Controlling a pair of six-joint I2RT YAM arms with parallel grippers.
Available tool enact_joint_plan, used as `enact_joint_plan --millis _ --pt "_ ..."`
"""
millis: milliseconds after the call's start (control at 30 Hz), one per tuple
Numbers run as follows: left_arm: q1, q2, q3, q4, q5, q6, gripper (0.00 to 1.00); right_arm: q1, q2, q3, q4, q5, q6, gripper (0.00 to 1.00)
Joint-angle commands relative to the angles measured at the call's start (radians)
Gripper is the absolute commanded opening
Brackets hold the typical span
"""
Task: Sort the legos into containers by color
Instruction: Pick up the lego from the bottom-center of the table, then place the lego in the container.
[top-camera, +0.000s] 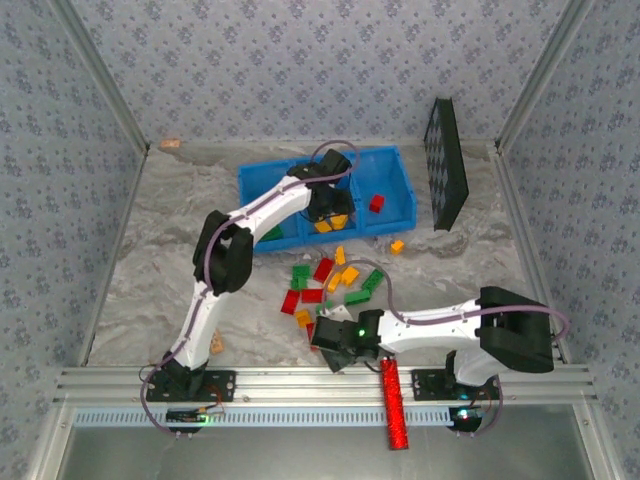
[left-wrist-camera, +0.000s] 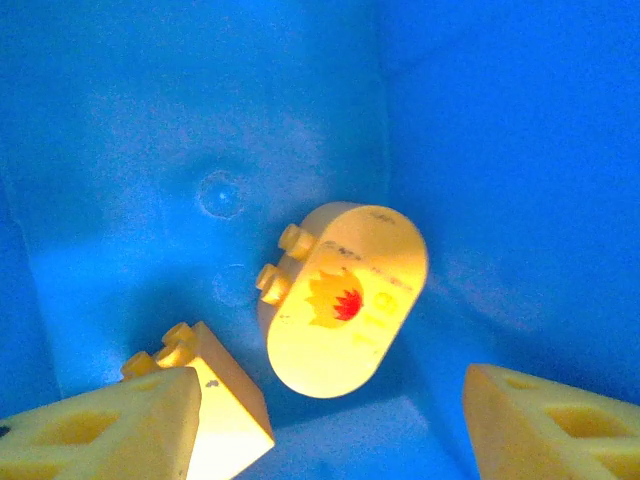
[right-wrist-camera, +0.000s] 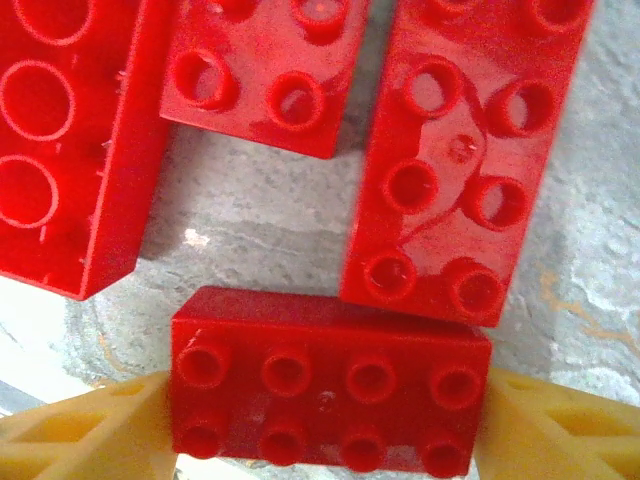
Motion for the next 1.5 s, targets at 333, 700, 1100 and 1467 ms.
enact_joint_plan --millis 333,700,1100,1467 --pt "-0.010 -0.220 -0.098 0.121 0.052 0.068 0.68 -0.012 -0.054 0.016 -0.092 0.003 0.031 0.45" --pt "-0.013 -0.533 -0.286 -0.003 -0.050 0.159 0.70 -0.357 -0.396 0.072 -0.266 -0.074 -0.146 0.45" --pt "-0.146 -0.978 -0.849 -0.068 -0.119 -0.089 0.70 -0.953 -0.214 0.383 -0.173 -0.162 -0.536 0.44" --pt "-0.419 -0.984 -1.015 -0.035 -0.135 -0.346 0.71 -1.056 0.177 0.688 -0.056 -0.164 -0.625 0.44"
